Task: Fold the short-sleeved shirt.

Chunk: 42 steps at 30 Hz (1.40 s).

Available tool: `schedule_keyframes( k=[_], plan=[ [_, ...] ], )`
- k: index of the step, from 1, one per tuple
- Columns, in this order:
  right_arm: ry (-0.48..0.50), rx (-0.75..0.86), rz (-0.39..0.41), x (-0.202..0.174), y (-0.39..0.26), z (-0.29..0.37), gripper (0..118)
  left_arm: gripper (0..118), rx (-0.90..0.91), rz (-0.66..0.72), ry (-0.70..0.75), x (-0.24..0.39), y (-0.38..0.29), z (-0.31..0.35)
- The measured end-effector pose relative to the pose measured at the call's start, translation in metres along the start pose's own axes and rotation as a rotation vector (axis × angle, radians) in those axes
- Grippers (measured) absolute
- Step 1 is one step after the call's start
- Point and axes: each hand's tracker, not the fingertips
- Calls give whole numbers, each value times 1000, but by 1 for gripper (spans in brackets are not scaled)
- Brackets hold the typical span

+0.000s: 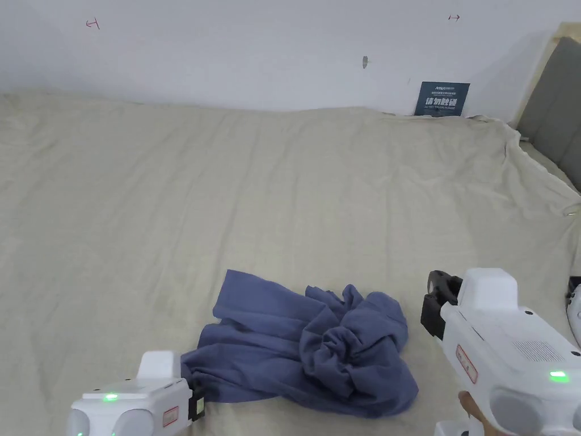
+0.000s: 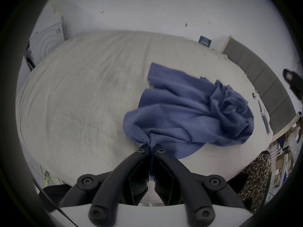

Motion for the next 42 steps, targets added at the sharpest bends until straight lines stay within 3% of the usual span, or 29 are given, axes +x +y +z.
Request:
schedule_keyframes(
  k=[3, 4, 5, 8, 9, 11, 15, 19, 22, 24, 25, 33, 42],
  plan=[
    [-8, -60, 9, 5, -1, -38, 3, 3, 41, 14, -32, -2, 11, 11],
    [-11, -107, 18, 7, -1, -52, 11, 3, 53, 20, -42, -3, 15, 14],
    [-19, -143, 26, 10, -1, -66, 33, 3, 65, 24, -46, -4, 18, 16],
    [-6, -213, 16, 18, -7, -111, 78, 3, 79, 29, -56, -3, 26, 17],
    [-15, -258, 17, 19, -10, -126, 86, 3, 83, 34, -60, -3, 28, 16],
    [-2, -329, 10, 24, -17, -152, 90, 3, 85, 37, -65, -3, 31, 13],
    [12, -524, -39, 30, -41, -197, 89, 3, 82, 43, -71, -4, 36, 7],
    [34, -611, -141, 36, -66, -215, 82, 3, 74, 49, -71, -6, 38, 2],
    [44, -611, -234, 38, -76, -215, 55, 3, 67, 52, -71, -9, 39, 0],
    [82, -602, -248, 34, -71, -209, 17, 3, 62, 53, -70, -9, 39, -1],
    [106, -601, -259, 33, -70, -209, 6, 3, 63, 53, -70, -9, 38, -1],
    [85, -454, -203, 37, -39, -164, 6, 3, 90, 65, -86, -8, 37, 9],
    [63, -221, -164, 76, 41, -79, 6, 3, 209, 123, -133, -16, 76, 37]
  ],
)
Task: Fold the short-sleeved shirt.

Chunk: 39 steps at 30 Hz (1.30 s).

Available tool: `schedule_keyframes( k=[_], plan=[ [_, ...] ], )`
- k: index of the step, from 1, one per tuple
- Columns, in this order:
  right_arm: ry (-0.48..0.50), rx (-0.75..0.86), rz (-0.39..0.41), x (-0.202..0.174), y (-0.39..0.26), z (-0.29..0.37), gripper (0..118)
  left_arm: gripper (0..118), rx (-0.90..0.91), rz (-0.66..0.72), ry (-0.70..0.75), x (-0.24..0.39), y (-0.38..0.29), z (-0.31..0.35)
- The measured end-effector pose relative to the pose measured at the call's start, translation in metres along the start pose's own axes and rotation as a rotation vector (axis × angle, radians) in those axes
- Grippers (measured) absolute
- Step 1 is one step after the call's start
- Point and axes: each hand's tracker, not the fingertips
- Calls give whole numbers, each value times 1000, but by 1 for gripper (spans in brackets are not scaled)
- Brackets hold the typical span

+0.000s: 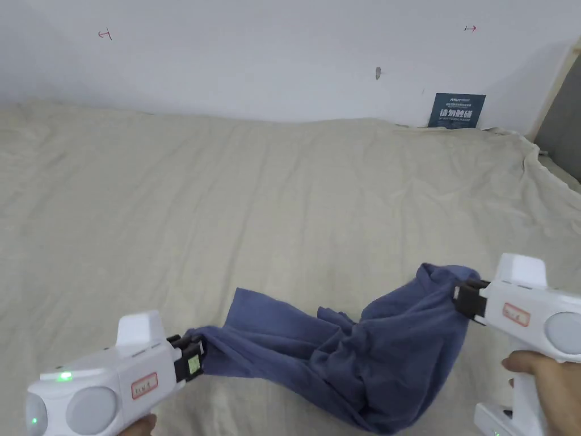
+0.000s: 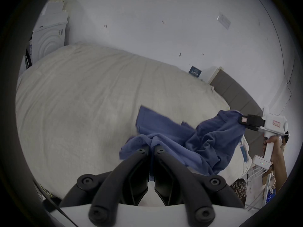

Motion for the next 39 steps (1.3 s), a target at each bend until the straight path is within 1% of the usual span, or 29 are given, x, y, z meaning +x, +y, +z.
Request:
schedule_keyframes(
  k=[5, 7, 10, 12, 15, 17, 19, 22, 24, 27, 30, 33, 36, 39],
  plan=[
    [-24, 105, 41, 8, 40, 43, 6, 3, 103, -33, 16, 2, 63, 10],
    [-32, 137, 54, 3, 56, 58, 6, 3, 143, -41, 28, 4, 91, 12],
    [-30, 189, 51, -2, 82, 71, 6, 3, 214, -46, 31, 12, 137, 16],
    [-57, 221, 78, -8, 101, 76, 6, 3, 254, -52, 40, 17, 167, 17],
    [-74, 257, 87, -10, 134, 77, 6, 3, 304, -69, 53, 31, 211, 23],
    [-113, 287, 111, -14, 155, 78, 6, 3, 338, -67, 60, 36, 239, 24],
    [-130, 309, 121, -10, 177, 73, 6, 3, 362, -67, 71, 42, 267, 24],
    [-162, 360, 134, -12, 210, 72, 6, 3, 411, -107, 114, 52, 307, 23],
    [-199, 391, 170, -15, 233, 69, 6, 3, 442, -123, 140, 58, 331, 22],
    [-230, 442, 187, -20, 261, 63, 6, 3, 483, -149, 173, 61, 365, 14],
    [-276, 476, 229, -26, 279, 51, 6, 3, 524, -208, 218, 70, 386, 8],
    [-279, 480, 239, -27, 284, 31, 6, 3, 535, -229, 228, 73, 392, -5],
    [-285, 472, 233, -26, 273, 4, 6, 3, 534, -260, 251, 70, 385, -26],
    [-292, 437, 239, -23, 249, -25, 6, 3, 495, -247, 247, 56, 368, -52]
  ],
)
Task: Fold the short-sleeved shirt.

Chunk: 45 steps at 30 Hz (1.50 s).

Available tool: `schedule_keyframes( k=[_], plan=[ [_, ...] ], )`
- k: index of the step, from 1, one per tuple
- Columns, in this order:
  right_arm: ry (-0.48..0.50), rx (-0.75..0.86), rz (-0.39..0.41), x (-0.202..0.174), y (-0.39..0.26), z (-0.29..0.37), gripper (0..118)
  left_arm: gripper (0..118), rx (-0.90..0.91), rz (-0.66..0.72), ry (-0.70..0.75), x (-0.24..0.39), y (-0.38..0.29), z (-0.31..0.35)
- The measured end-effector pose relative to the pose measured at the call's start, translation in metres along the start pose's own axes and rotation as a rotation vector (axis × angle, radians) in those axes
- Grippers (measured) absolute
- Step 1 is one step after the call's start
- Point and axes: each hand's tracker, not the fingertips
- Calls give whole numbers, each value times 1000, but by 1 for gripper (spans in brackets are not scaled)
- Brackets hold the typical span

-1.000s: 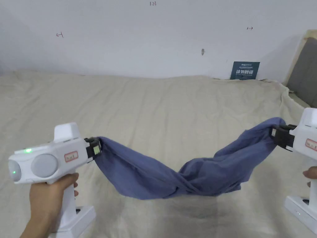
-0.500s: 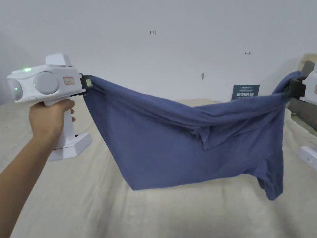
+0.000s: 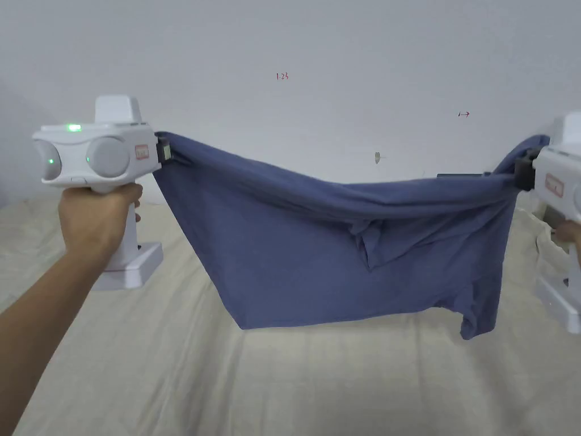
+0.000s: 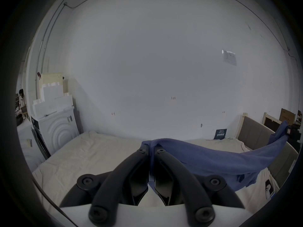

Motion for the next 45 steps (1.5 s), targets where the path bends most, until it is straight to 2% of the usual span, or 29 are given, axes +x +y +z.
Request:
schedule_keyframes(
  k=[8, 11, 15, 21, 23, 28, 33, 37, 41, 45],
  plan=[
    [30, -157, 7, -23, -106, 1, 6, 3, -180, 21, 5, -15, -116, 0],
    [45, -201, -29, -27, -148, 25, 6, 3, -250, 52, -6, -27, -167, 22],
    [62, -276, -92, -30, -208, 65, 6, 3, -333, -21, 5, -38, -231, 66],
    [70, -343, -197, -33, -281, 150, 6, 3, -456, 31, 9, -67, -311, 137],
    [72, -351, -229, -33, -300, 178, 5, 3, -488, 29, 23, -75, -329, 162],
    [45, -401, -234, -35, -332, 236, 6, 3, -542, 86, 48, -95, -362, 214],
    [34, -444, -258, -28, -356, 272, 5, 3, -580, 52, 62, -107, -385, 244],
    [23, -539, -283, -29, -377, 272, 6, 3, -617, 15, 72, -104, -403, 245],
    [10, -652, -226, -36, -400, 258, 6, 3, -680, 19, 102, -98, -417, 236],
    [14, -673, -215, -40, -409, 254, 6, 3, -749, 77, 125, -103, -435, 227]
  ],
)
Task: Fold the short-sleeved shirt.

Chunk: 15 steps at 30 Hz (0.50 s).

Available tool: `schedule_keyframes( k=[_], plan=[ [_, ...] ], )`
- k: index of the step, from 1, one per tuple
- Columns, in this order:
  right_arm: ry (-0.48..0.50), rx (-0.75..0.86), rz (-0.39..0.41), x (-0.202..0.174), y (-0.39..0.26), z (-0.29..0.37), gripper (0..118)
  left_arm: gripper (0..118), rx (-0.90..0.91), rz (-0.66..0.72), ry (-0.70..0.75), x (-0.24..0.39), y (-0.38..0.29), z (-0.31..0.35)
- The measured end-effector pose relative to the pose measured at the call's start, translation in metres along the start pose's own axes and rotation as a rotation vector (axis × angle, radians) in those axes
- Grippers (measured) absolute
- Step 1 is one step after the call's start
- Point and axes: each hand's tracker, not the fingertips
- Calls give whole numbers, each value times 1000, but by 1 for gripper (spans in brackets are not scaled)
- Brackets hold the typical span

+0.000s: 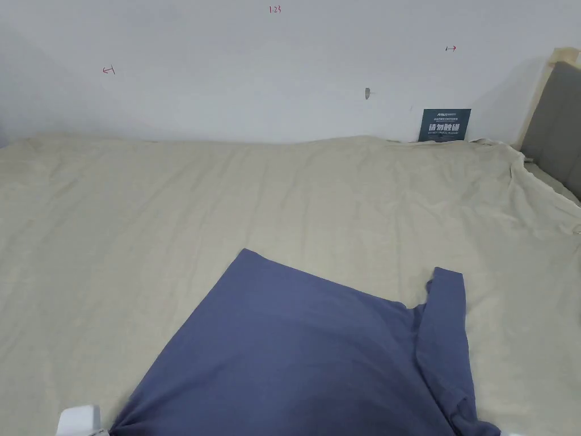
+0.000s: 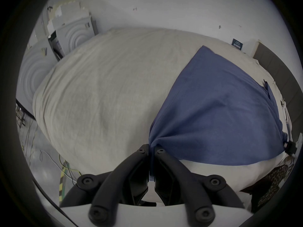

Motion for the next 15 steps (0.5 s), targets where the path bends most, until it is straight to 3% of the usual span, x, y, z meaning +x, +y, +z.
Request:
schedule_keyframes(
  k=[2, 4, 6, 8, 9, 15],
  plan=[
    [-3, -5, 20, -1, 4, 4, 8, 4, 4, 8, 6, 2, -5, 0],
    [-6, -26, 24, 0, 9, 6, 23, 16, 19, 8, 10, 4, -5, 3],
    [-18, -29, 17, 2, 14, 14, 58, 57, -8, 19, 12, 7, 0, 9],
    [14, 27, 2, 5, 24, 32, 69, 99, 8, 59, 8, 8, 5, 20],
    [21, 66, 4, 6, 33, 44, 69, 106, 67, 84, -19, 9, 10, 32],
    [3, 366, 61, 2, 96, 123, 72, 107, 372, 29, -133, 37, 58, 110]
  ],
)
